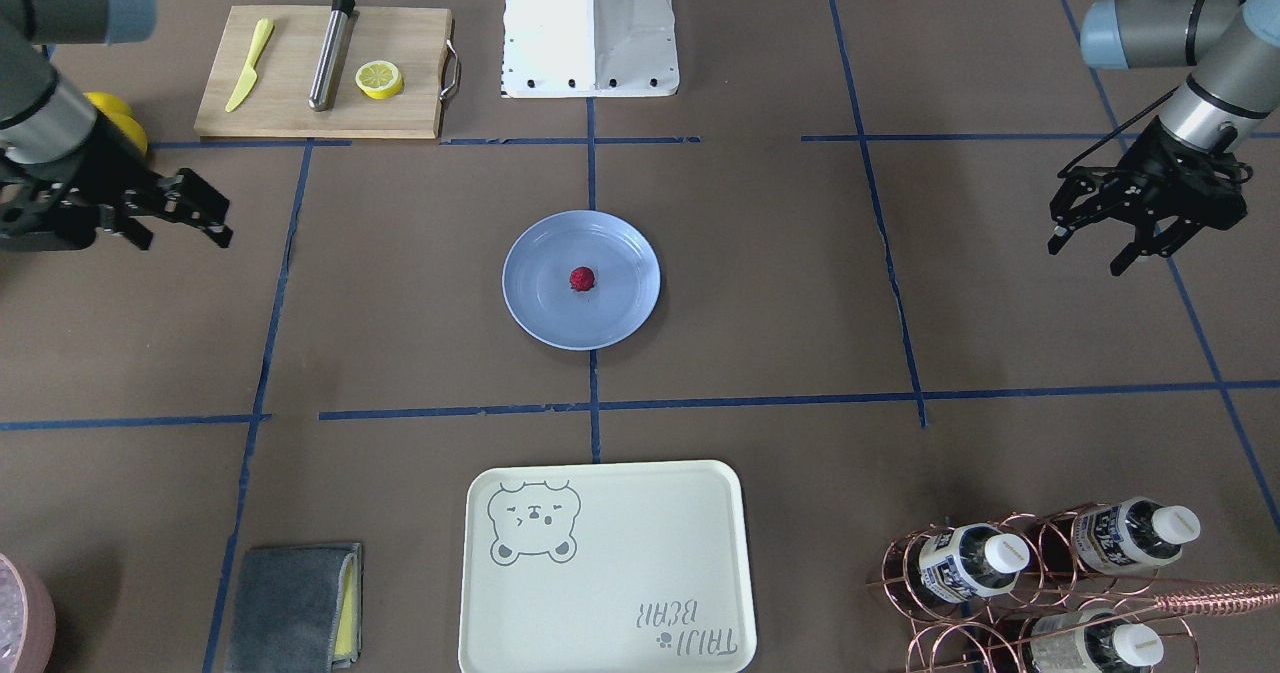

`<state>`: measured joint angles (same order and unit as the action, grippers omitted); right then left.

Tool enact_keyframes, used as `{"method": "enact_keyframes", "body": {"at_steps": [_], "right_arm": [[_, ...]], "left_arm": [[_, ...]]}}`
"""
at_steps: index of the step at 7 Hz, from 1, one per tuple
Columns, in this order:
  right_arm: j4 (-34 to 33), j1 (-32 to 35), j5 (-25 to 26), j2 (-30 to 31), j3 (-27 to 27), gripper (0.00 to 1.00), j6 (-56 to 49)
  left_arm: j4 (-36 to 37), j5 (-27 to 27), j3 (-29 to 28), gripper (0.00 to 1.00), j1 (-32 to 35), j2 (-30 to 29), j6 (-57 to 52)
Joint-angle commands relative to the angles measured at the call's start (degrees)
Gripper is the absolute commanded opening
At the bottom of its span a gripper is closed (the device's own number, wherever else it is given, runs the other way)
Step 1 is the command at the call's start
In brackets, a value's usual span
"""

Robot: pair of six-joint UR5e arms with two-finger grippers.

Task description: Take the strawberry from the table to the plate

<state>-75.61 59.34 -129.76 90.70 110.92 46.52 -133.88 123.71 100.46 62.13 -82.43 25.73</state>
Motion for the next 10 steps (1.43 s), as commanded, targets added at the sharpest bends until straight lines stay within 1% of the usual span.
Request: {"method": "enact_keyframes", "body": {"at_steps": [1,2,3,4,5,6,8,10], "right_arm": [[-1.11,15.31,-6.01,3.17,-7.87,1.00,-22.18],[-3.46,19.63,-6.20,3.08,-11.56,1.00,-33.31],[-8.01,23.24,-6.12,2.65,-13.69,1.00,-42.99],[-12.23,26.24,-6.20,2.56,-14.40,1.00,-49.61],[-16.02,28.44,-7.86,2.56,-14.41,1.00,-53.77],[-17.62,28.90,-10.05,2.73,-14.32,1.00,-54.59],[-17.55,28.82,-10.07,2.82,-14.33,1.00,-54.60],[-17.29,28.82,-10.07,3.43,-13.89,1.00,-54.51]], "left_arm": [[8.75,13.07,-0.27,0.80,11.47,0.43,-13.54],[15.16,14.44,0.60,0.80,15.87,0.43,-19.96],[21.23,14.46,0.52,0.80,19.92,0.17,-27.24],[30.43,14.46,0.87,0.82,22.83,-1.05,-31.84],[34.95,13.94,0.53,1.00,25.12,-2.28,-34.50],[37.52,13.84,0.70,1.00,25.40,-2.21,-34.70],[39.30,12.10,-0.09,1.00,25.41,-1.07,-35.67],[39.66,12.17,1.39,1.00,25.58,2.52,-35.23]]}}
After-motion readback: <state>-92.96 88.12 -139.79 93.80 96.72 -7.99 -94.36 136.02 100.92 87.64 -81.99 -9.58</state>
